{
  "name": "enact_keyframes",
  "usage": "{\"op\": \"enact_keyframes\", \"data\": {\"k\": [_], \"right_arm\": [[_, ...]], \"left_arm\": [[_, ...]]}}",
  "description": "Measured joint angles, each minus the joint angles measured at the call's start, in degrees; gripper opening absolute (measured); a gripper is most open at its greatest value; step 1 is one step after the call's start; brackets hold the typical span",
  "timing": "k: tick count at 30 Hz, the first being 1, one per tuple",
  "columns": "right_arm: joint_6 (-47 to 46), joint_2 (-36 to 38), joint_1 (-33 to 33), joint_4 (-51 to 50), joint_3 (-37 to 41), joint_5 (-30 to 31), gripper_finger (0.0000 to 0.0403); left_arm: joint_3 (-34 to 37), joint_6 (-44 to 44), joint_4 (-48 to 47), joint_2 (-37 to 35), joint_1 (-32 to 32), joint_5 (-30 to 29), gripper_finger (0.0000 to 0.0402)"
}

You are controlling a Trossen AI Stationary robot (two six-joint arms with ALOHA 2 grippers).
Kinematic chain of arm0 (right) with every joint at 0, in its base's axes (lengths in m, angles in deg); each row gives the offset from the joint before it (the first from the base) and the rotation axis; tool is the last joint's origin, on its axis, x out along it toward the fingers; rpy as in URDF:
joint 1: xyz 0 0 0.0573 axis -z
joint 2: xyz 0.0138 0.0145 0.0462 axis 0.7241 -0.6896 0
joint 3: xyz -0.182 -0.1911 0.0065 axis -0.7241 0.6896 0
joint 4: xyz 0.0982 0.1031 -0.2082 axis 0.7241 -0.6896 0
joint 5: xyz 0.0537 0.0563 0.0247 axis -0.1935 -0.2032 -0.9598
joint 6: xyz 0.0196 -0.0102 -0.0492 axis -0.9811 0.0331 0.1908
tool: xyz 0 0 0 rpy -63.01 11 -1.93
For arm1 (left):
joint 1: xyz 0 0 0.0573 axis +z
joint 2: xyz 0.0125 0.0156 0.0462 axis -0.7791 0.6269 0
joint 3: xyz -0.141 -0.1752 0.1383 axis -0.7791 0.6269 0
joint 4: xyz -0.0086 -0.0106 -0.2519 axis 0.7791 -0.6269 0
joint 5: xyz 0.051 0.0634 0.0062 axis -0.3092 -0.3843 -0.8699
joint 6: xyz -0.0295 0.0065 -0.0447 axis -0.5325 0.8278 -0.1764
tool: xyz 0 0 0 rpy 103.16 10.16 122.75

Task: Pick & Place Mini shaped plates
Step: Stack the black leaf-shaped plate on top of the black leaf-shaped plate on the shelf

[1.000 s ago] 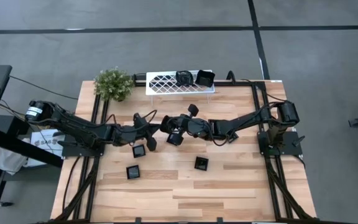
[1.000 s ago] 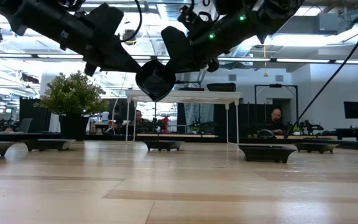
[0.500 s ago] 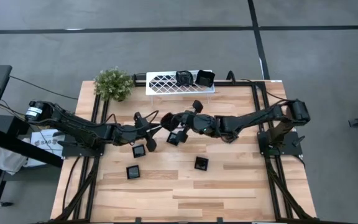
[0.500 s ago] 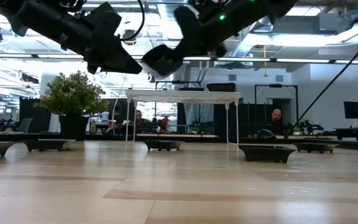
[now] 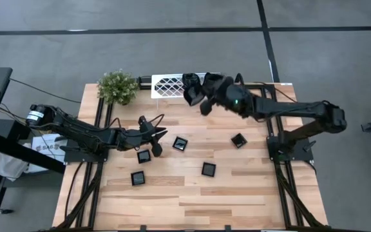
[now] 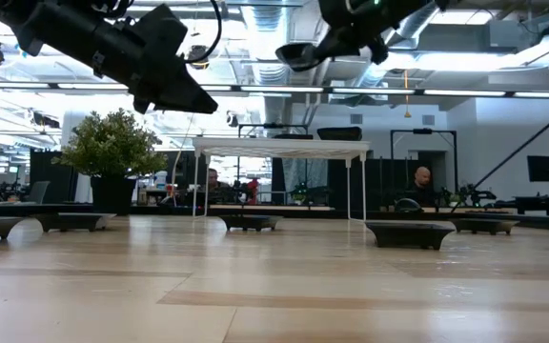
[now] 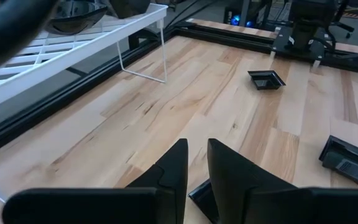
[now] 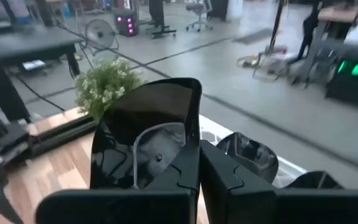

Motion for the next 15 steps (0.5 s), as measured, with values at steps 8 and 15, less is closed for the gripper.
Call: {"op": "enact_keyframes", "data": {"k": [8, 15], "right_arm": [[-3.9, -7.8, 15.7, -3.6, -6.5, -21.6, 0.0000], [-2.2, -19.3, 22.0, -12.0, -21.6, -31.1, 0.0000]], "left_arm": [[0.0, 0.0, 0.6, 0.0, 0.0, 0.0, 0.0062], [0.0, 0.0, 0.9, 0.0, 0.0, 0.0, 0.0062]]}}
